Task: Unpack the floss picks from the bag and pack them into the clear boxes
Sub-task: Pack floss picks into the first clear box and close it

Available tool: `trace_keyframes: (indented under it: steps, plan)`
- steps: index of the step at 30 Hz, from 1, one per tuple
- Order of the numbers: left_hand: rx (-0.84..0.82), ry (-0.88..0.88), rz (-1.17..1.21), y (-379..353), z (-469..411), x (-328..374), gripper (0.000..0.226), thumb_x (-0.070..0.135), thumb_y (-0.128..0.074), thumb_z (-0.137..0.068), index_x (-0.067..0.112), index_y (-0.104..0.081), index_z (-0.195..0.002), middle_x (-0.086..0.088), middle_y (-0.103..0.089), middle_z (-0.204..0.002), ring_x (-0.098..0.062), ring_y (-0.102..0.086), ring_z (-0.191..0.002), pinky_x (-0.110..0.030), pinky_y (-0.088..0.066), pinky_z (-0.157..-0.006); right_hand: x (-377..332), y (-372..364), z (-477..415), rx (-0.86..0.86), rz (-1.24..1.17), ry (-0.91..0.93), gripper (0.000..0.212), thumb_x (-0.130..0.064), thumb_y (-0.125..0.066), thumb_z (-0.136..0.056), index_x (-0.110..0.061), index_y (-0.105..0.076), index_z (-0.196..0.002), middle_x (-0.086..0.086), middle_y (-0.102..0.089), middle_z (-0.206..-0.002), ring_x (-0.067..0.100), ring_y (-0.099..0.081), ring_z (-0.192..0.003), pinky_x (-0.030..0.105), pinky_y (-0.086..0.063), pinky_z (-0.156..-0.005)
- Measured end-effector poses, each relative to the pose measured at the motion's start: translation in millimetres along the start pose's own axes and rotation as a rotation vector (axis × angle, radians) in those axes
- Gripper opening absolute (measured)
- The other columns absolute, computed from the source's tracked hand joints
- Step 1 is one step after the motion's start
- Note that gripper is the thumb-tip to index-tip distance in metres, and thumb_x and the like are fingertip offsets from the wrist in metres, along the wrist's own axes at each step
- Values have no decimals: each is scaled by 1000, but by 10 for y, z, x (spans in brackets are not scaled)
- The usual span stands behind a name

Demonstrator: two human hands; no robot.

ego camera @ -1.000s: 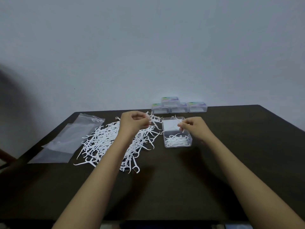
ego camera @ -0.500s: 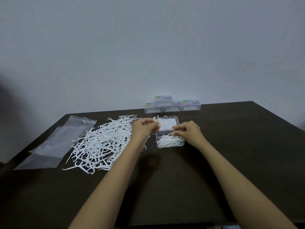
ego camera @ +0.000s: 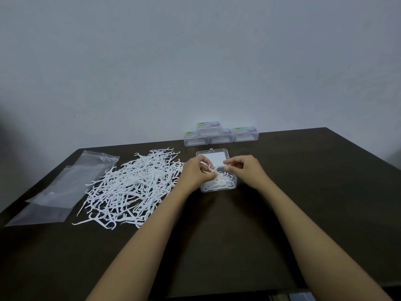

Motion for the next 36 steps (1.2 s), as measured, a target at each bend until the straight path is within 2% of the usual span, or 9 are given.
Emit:
trace_keyframes:
  steps: [3, 7, 10, 14, 18, 24, 29, 33, 36]
  plan:
    - [-91, -2, -9, 37, -7, -4, 35, 10, -78, -71, 17, -57, -98, 4, -62, -80, -6, -56, -69, -17, -48, -69, 17, -9, -36, 21, 123, 29, 22, -18, -64, -86, -13, -69, -107, 1, -62, -91, 16, -55, -90, 28, -48, -80]
    - [-88, -53, -186, 129, -18, -4, 32, 9, -74, -75, 14, -62, -104, -3, -61, -96, -10, -51, -75, -17, -41, -68, -12, -12, -35, -3, 235, 38, 18, -26, -64, -85, -19, -72, -100, -2, -62, -90, 23, -51, -103, 45, -45, -90]
    - [-90, -109, -426, 131, -16, 13, 27, 15, -67, -82, 11, -65, -109, -3, -60, -102, -14, -52, -86, -15, -34, -67, -38, -26, -3, -46, 372, 38, 23, -30, -59, -89, -25, -68, -109, 3, -54, -112, 21, -39, -116, 40, -34, -98]
    - [-116, -145, -668, 48, -38, 61, 27, 31, -64, -85, 19, -68, -109, -7, -59, -116, -23, -50, -110, -33, -42, -90, -72, -80, 35, -82, 525, 117, 32, -24, -46, -96, -32, -56, -125, 3, -43, -124, 20, -33, -119, 35, -27, -99]
    - [-160, -135, -782, -33, -28, 97, 25, 28, -56, -90, 26, -65, -113, -9, -47, -124, -25, -38, -121, -41, -34, -100, -100, -110, 67, -109, 629, 147, 31, -20, -40, -98, -30, -60, -120, 4, -39, -130, 20, -32, -122, 36, -27, -100]
    - [-174, -117, -779, -1, -9, 95, 23, 29, -54, -91, 20, -66, -108, -8, -46, -124, -25, -37, -122, -40, -32, -99, -76, -99, 82, -113, 551, 114, 27, -13, -42, -96, -21, -65, -105, 3, -42, -126, 19, -35, -119, 36, -28, -100]
    - [-165, -101, -790, 102, 30, 53, 29, 33, -51, -93, 15, -65, -111, -9, -47, -123, -24, -38, -120, -40, -33, -99, -102, -126, 113, -139, 458, 91, 28, -11, -41, -95, -18, -66, -105, 5, -45, -122, 21, -41, -116, 40, -35, -101]
    - [-130, -102, -631, 223, 55, 32, 25, 28, -53, -92, 14, -69, -105, -11, -55, -111, -24, -50, -110, -39, -43, -93, -146, -142, 145, -109, 496, 107, 30, -14, -41, -96, -22, -63, -115, 4, -45, -125, 20, -40, -119, 38, -32, -102]
    - [-88, -68, -590, 410, 95, 13, 22, 22, -54, -92, 11, -70, -103, -11, -63, -110, -24, -57, -100, -30, -44, -86, -221, -202, 171, -80, 514, 131, 30, -18, -42, -96, -22, -60, -120, 4, -44, -129, 20, -40, -120, 38, -32, -101]
Point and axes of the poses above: each hand's wrist, its own z-axis away from the middle knuckle, its own y-axis out of the back of the hand, x = y × z, the point moved 3 cm from there along -z, towards the middle knuckle
